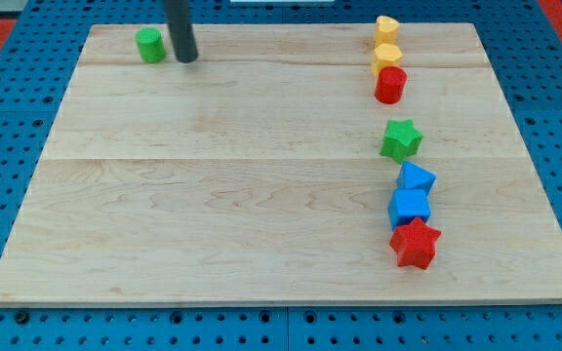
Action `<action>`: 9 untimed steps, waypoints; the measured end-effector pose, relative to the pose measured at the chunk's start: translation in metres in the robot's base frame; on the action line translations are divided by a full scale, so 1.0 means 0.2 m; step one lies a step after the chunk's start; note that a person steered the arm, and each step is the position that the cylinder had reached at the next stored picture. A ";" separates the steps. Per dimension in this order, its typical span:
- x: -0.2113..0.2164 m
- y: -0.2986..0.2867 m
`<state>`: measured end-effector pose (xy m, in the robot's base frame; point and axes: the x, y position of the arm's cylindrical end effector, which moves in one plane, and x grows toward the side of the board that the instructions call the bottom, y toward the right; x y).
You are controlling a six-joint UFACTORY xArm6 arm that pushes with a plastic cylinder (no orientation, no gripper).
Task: Move the green star to the top center
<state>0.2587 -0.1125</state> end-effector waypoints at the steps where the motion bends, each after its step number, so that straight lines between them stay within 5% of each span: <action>1: -0.04 0.10; 4: 0.04 0.36; 5: 0.33 0.59; 6: 0.43 1.05; 9: 0.73 1.76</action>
<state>0.4047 0.2403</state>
